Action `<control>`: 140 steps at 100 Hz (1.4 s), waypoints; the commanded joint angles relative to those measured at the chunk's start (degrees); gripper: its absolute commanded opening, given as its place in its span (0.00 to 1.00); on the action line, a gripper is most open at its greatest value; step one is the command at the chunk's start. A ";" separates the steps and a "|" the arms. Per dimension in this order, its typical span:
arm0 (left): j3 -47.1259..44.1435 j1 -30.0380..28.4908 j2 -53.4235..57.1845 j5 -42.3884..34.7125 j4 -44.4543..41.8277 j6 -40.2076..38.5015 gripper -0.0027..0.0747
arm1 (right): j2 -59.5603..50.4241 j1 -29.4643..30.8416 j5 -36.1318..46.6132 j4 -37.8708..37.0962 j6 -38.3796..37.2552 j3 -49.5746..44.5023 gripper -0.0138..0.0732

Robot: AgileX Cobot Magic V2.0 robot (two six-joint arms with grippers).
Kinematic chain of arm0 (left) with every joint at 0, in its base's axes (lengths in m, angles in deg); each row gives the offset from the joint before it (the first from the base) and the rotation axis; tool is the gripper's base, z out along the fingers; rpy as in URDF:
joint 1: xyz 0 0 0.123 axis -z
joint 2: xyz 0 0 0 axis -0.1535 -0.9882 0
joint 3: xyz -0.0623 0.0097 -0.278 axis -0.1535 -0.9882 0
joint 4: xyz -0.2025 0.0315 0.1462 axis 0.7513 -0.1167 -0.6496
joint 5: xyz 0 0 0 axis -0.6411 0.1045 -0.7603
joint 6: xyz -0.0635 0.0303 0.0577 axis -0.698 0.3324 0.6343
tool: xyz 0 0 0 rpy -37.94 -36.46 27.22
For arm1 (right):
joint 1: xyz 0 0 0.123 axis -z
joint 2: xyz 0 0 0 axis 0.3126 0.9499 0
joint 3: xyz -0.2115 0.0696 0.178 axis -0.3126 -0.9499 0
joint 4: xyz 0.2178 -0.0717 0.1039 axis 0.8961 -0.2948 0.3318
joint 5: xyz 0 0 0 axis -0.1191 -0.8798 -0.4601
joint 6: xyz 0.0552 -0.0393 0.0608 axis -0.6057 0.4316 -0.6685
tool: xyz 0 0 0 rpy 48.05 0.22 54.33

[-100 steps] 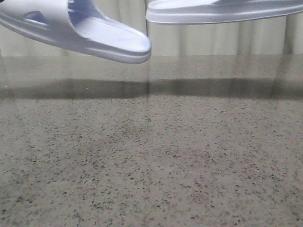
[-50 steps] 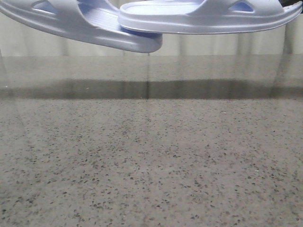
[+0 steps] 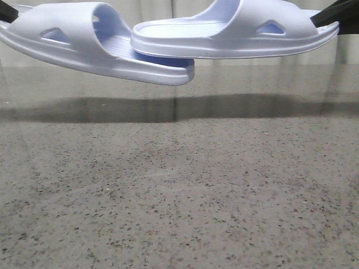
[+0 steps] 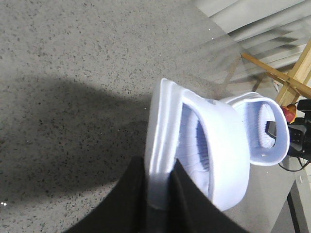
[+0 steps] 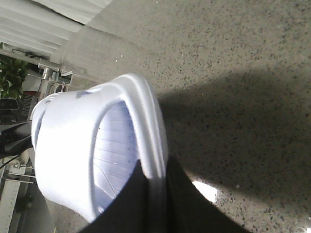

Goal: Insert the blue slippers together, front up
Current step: 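Nest the right gripper's slipper onto the left gripper's slipper, soles stacked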

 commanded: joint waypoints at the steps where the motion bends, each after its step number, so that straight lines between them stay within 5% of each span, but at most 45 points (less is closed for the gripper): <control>1: 1.31 0.72 0.95 4.17 5.95 0.26 0.06 | -1.74 -0.19 -2.15 2.82 0.94 1.78 0.04; 55: 1.31 4.65 -2.39 4.17 9.87 2.49 0.06 | -1.74 -0.83 -0.37 3.04 0.94 1.78 0.04; 108: 1.31 12.55 -6.42 4.17 12.41 3.90 0.06 | 8.18 -16.29 4.20 7.41 0.94 2.05 0.04; 140: 1.31 12.01 -7.45 4.17 12.11 4.36 0.06 | 9.62 -18.11 4.06 6.84 1.23 5.45 0.04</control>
